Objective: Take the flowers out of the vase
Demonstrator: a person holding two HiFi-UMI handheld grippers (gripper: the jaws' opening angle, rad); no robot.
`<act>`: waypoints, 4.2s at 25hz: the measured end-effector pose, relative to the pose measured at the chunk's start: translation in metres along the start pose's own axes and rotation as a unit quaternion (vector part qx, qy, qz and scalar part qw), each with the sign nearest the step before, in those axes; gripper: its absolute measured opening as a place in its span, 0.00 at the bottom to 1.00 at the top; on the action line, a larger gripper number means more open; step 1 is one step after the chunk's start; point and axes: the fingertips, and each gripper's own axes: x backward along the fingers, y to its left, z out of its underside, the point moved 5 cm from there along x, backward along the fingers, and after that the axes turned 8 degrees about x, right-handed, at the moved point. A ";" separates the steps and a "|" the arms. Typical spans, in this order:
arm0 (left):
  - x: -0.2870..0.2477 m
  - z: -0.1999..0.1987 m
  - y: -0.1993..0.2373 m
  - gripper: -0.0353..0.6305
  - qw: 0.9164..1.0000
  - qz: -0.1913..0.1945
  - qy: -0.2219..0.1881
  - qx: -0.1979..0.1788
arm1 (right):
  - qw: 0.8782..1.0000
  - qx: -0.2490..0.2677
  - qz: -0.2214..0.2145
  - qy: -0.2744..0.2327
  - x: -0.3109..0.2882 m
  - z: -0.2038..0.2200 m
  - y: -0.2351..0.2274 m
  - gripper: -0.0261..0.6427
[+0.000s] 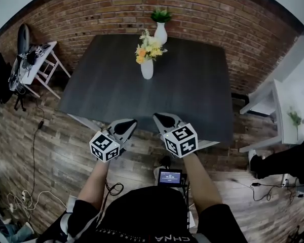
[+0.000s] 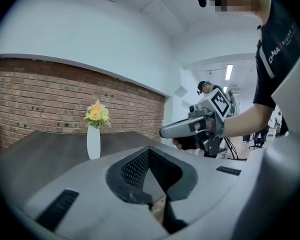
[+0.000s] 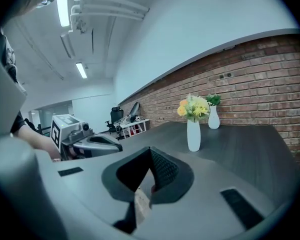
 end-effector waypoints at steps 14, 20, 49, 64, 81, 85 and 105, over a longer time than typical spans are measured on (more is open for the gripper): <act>-0.120 -0.045 0.108 0.06 0.998 -0.056 0.033 0.027 | 0.999 -0.016 -0.035 0.011 -0.077 -0.026 -0.146 0.05; -0.140 -0.051 0.173 0.06 0.998 -0.051 0.031 0.037 | 1.000 -0.020 -0.017 0.017 -0.127 -0.036 -0.174 0.05; -0.218 -0.063 0.281 0.53 0.998 -0.021 0.055 0.033 | 0.999 -0.026 -0.005 0.033 -0.190 -0.046 -0.258 0.05; -0.256 -0.062 0.288 0.53 0.997 0.004 0.076 -0.010 | 0.992 0.057 -0.105 0.041 -0.223 -0.051 -0.264 0.40; -0.259 -0.061 0.286 0.45 0.994 -0.003 0.097 -0.049 | 0.995 0.050 -0.080 -0.017 -0.259 -0.069 -0.265 0.40; -0.258 -0.062 0.286 0.45 0.995 -0.012 0.087 -0.042 | 0.996 0.069 -0.060 -0.024 -0.258 -0.068 -0.261 0.21; -0.257 -0.061 0.292 0.46 0.996 -0.013 0.082 -0.034 | 0.998 0.025 -0.048 -0.045 -0.249 -0.088 -0.265 0.08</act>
